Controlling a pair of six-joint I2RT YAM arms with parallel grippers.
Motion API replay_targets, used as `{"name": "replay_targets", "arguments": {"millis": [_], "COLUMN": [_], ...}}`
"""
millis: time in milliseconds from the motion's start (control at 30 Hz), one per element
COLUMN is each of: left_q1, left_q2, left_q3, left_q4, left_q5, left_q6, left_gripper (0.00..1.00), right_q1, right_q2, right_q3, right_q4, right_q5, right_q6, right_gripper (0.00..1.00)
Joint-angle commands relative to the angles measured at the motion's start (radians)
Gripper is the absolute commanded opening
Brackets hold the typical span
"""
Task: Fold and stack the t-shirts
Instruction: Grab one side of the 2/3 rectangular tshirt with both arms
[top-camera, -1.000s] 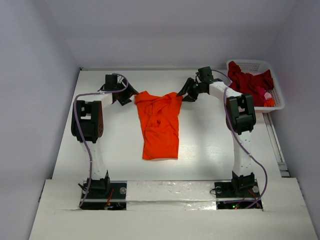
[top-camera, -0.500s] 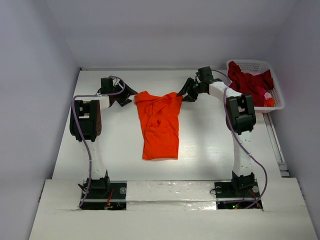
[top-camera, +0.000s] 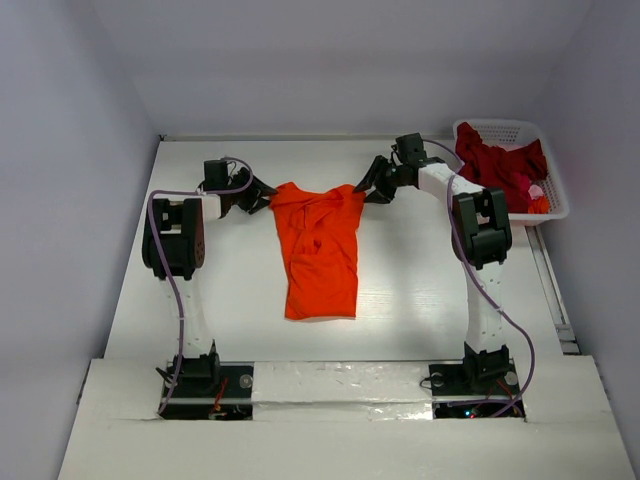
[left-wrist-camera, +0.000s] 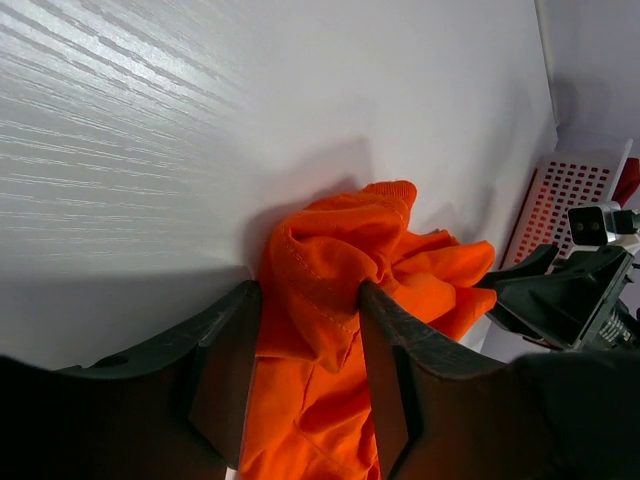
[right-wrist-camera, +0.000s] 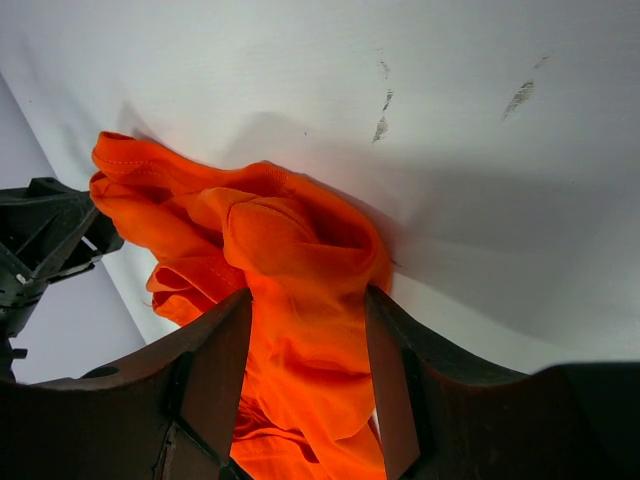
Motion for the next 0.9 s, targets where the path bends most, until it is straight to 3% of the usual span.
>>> {"name": "replay_targets", "arguments": {"millis": [0,267,433,667,867], "left_q1": [0.002,0.002,0.002,0.002,0.002], "left_q2": [0.006,0.032,0.040,0.034,0.017], "left_q3": [-0.010,0.013,0.023,0.012,0.007], "left_q4": [0.030,0.036,0.033,0.054,0.050], "left_q5": [0.019,0.029,0.033,0.042,0.045], "left_q6": [0.000,-0.011,-0.017,-0.034,-0.049], "left_gripper": [0.40,0.41,0.24,0.20,0.06], "right_q1": [0.007,0.007,0.007,0.007,0.007], "right_q2": [-0.003,-0.005,-0.009,-0.017,-0.029], "right_q3": [0.006,0.001,-0.003,-0.017,-0.011], "right_q4": [0.012,0.019,0.021,0.033,-0.014], "right_q5": [-0.010,-0.010,-0.010,-0.018,0.072], "right_q6": [-0.005,-0.004,-0.002,0.001,-0.001], "right_gripper": [0.54,0.54,0.54,0.54,0.54]}}
